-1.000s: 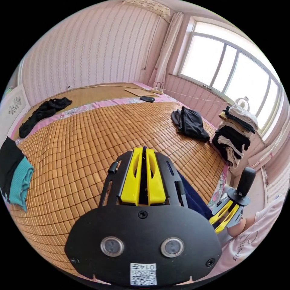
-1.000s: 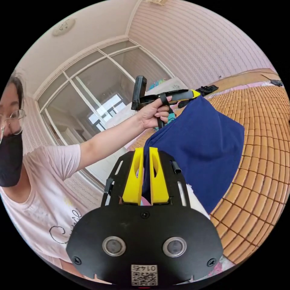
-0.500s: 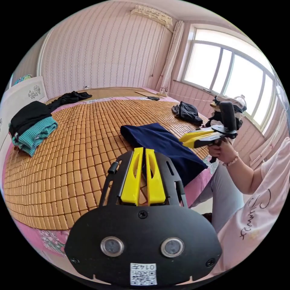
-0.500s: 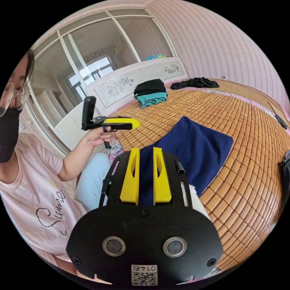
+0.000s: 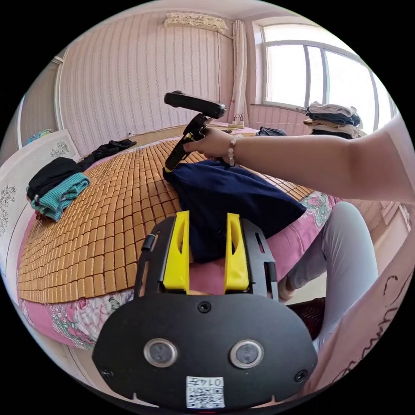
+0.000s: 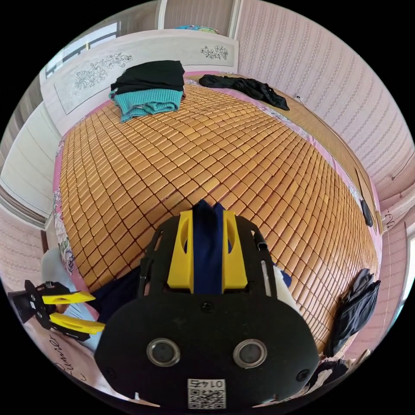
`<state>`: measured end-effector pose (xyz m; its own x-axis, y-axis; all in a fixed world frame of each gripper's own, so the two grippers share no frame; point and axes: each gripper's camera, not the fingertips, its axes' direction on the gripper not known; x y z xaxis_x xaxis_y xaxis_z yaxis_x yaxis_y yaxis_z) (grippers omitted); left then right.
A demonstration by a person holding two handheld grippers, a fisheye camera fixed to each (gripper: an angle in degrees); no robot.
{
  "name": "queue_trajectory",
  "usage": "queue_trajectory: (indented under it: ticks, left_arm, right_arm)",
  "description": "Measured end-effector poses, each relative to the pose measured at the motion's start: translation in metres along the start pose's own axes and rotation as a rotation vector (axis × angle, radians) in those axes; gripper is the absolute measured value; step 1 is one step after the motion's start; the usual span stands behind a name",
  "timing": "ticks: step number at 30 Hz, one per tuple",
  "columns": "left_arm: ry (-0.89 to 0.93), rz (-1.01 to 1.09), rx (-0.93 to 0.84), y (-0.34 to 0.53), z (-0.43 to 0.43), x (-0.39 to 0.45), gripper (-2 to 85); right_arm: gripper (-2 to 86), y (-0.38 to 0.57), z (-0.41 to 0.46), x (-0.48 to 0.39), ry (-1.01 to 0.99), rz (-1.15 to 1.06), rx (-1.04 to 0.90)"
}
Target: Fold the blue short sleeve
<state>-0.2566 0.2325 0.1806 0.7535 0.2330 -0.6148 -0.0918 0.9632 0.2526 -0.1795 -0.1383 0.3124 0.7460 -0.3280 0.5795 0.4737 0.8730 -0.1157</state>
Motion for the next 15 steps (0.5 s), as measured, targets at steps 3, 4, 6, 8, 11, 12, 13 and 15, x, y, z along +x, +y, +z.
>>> queue_trajectory:
  ticks: [3, 4, 6, 8, 11, 12, 13, 15]
  left_arm:
    - [0.060, -0.016, -0.063, -0.001, 0.000, -0.003, 14.6]
    - [0.078, -0.010, -0.092, -0.002, 0.001, -0.002, 13.8]
    - [0.083, -0.010, -0.130, -0.004, 0.003, -0.001, 11.8]
    - [0.016, 0.003, -0.154, -0.003, 0.005, 0.001, 7.0]
    - [0.036, -0.025, -0.110, -0.003, -0.006, -0.006, 0.2]
    - [0.050, -0.044, -0.097, -0.003, -0.009, -0.010, -0.1]
    - [0.085, -0.081, -0.076, -0.003, -0.015, -0.019, -0.5]
    - [0.143, -0.129, -0.033, 0.000, -0.026, -0.032, -0.8]
  right_arm:
    - [1.4, -0.010, -0.003, -0.007, 0.024, 0.017, 0.008]
    - [0.9, -0.012, -0.008, -0.008, 0.031, 0.024, 0.028]
    - [0.4, -0.015, -0.018, -0.008, 0.042, 0.032, 0.047]
    - [0.1, -0.020, -0.027, -0.009, 0.055, 0.036, 0.060]
    - [-0.1, -0.031, -0.040, -0.008, 0.080, 0.039, 0.070]
    - [-0.2, -0.036, -0.045, -0.006, 0.091, 0.041, 0.073]
    - [-0.1, -0.042, -0.048, -0.005, 0.097, 0.045, 0.070]
    - [0.0, -0.052, -0.049, -0.001, 0.095, 0.052, 0.055]
